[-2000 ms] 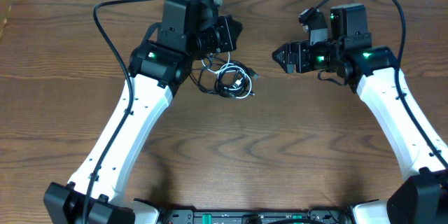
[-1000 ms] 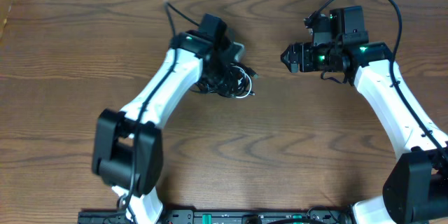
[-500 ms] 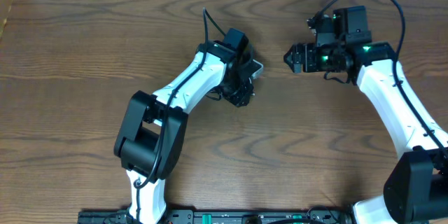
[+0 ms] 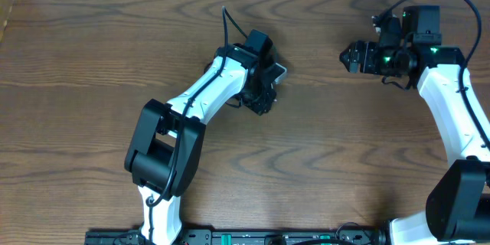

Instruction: Untangle cables

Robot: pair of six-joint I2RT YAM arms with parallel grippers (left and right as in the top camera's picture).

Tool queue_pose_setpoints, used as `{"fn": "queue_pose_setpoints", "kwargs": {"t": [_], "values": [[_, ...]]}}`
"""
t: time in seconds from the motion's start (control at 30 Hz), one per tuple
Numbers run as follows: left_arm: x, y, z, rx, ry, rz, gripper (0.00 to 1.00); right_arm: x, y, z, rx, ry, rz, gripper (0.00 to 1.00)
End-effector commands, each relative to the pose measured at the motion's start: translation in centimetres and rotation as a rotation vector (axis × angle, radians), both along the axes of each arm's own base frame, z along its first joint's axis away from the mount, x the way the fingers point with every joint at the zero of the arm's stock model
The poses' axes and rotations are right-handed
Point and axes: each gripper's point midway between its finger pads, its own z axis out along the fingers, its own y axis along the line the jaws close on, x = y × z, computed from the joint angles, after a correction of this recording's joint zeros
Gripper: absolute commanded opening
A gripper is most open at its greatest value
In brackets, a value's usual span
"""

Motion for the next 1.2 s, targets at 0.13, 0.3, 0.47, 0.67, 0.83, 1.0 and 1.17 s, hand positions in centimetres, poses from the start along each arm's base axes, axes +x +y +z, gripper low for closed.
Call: {"fn": "queue_pose_setpoints", "kwargs": {"t": [0.13,0.3,0.47,0.67,0.83,1.0,1.17], "values": [[2.0,0.9,2.3,0.048,-0.104,0.058,0.43,-0.1,0.0,0.2,-0.011,-0.005,0.040,0.88],[2.2,0.5,3.7,0.028,-0.130,0.074,0.43,0.0,0.0,0.3,-0.013,-0.008,0.039,0.89],[2.1,-0.2,7.6,-0.021,-0.211,0.063,0.47,0.0,-0.2,0.1,-0.030,-0.009,0.040,0.89],[2.5,-0.1,8.6,-0.025,-0.259,0.067,0.52,0.0,-0.4,-0.1,-0.042,-0.006,0.034,0.90],[3.7,1.1,5.2,0.077,-0.266,0.087,0.52,0.0,-0.4,-0.2,-0.042,-0.002,0.034,0.90],[3.7,0.8,2.5,0.102,-0.223,0.077,0.50,0.0,-0.4,-0.4,-0.042,0.006,0.034,0.90],[3.4,1.0,0.3,0.130,-0.177,0.071,0.48,0.0,-0.4,-0.5,-0.042,0.007,0.034,0.91]]}}
